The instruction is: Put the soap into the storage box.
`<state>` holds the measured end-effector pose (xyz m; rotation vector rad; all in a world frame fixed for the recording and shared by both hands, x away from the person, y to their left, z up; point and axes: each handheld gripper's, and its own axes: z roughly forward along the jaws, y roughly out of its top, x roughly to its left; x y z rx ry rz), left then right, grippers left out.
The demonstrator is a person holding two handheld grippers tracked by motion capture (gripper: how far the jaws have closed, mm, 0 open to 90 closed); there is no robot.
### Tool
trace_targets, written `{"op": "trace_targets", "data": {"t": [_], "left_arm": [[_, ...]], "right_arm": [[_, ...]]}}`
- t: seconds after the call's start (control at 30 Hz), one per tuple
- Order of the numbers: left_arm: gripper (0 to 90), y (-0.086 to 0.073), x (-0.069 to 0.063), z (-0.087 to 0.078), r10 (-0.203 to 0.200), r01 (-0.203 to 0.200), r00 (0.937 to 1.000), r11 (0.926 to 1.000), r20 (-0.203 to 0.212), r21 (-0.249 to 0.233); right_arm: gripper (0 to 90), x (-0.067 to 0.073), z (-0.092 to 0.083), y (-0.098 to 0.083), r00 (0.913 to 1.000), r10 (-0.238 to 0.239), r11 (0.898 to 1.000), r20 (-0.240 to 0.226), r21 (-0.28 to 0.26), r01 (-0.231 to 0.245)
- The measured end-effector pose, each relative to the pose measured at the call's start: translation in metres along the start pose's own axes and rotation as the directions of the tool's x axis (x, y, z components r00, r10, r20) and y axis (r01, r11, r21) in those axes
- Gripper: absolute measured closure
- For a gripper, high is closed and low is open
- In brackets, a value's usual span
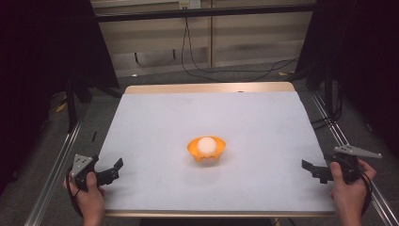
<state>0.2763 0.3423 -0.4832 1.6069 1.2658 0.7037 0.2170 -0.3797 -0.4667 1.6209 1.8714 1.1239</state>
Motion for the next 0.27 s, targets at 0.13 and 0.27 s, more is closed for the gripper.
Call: {"op": "trace_targets", "data": {"t": [0.13, 0.27], "left_arm": [[0.3, 0.0, 0.0, 0.0, -0.001, 0.001, 1.0, 1.0, 0.003, 0.001], [0.4, 0.0, 0.001, 0.0, 0.002, -0.002, 1.0, 1.0, 0.002, 0.008]], "right_arm": [[0.0, -0.004, -0.007, -0.009, 0.9999, 0.011, 0.999, 0.009, -0.045, -0.011], [0.0, -0.006, -0.007, -0.015, 0.9989, 0.04, 0.998, 0.023, -0.048, -0.039]]}}
